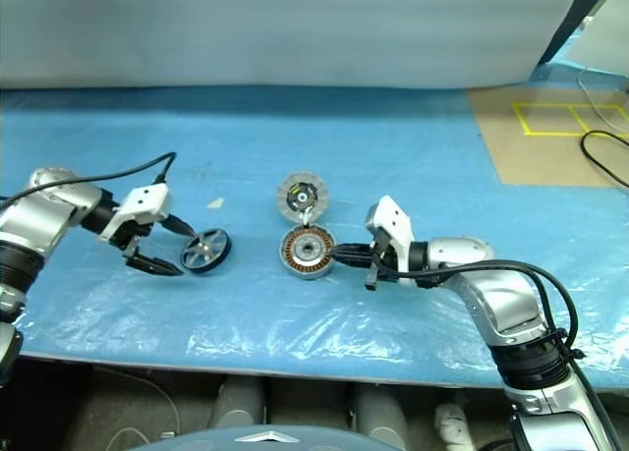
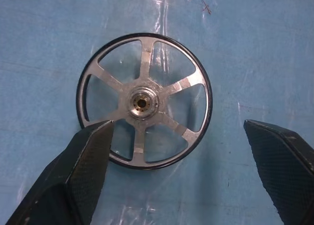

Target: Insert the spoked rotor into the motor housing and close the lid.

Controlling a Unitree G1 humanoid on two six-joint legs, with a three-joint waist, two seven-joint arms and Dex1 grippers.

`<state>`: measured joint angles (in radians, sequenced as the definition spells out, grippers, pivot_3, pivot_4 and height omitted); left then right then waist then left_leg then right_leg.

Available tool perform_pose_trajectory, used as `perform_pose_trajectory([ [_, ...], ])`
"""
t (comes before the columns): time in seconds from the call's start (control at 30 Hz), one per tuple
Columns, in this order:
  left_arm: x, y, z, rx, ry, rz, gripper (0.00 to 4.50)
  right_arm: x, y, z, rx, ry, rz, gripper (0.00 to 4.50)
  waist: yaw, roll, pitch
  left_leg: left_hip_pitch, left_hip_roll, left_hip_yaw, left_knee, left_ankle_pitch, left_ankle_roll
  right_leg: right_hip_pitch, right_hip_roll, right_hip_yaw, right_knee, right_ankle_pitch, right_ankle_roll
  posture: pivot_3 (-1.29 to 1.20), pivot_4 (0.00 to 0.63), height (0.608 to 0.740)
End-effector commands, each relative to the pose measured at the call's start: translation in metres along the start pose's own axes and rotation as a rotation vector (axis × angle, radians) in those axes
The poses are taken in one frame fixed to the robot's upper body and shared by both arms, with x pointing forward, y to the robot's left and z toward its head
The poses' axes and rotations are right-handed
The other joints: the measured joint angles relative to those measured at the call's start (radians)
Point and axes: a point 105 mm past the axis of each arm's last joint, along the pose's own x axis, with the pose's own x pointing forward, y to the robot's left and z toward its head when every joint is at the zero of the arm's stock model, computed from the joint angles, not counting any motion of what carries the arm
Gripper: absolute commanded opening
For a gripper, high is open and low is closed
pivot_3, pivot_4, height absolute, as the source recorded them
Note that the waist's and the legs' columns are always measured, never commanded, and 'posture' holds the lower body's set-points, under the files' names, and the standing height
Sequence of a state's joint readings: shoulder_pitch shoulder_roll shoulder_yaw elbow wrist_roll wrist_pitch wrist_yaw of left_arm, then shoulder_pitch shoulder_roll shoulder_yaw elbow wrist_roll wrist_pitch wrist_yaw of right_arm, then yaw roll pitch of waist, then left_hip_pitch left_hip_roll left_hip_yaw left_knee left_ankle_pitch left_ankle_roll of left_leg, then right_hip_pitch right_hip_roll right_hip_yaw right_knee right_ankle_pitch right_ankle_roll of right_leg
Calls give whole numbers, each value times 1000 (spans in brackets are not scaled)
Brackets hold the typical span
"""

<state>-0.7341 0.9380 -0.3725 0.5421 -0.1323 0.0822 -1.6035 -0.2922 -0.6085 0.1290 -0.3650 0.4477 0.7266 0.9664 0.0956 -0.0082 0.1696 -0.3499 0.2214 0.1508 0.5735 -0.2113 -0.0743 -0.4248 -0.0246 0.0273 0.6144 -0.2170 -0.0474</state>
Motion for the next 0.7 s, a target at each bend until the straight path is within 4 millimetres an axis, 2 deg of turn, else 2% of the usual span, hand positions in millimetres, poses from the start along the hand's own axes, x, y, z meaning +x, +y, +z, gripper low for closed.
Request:
perform_pose_trajectory([
  [0.03, -8, 8, 10, 44, -27, 58, 4500, 2, 8, 12, -39, -48, 24, 46, 0, 0, 0, 0, 0, 0, 0, 0, 0, 0, 0, 0, 0, 0, 0, 0, 150, 740],
  [0.33, -12, 9, 9, 37, -28, 66, 4500, 5, 4, 11, -37, -37, 22, 46, 0, 0, 0, 0, 0, 0, 2, 0, 0, 0, 0, 0, 2, 0, 0, 0, 150, 740],
  [0.7, 4, 24, 17, 14, -105, 120, 4500, 6, 4, 4, -30, -12, 2, 46, 1, 0, 0, 0, 0, -1, 2, 0, 0, 0, 0, 0, 3, 0, 0, 0, 150, 740],
])
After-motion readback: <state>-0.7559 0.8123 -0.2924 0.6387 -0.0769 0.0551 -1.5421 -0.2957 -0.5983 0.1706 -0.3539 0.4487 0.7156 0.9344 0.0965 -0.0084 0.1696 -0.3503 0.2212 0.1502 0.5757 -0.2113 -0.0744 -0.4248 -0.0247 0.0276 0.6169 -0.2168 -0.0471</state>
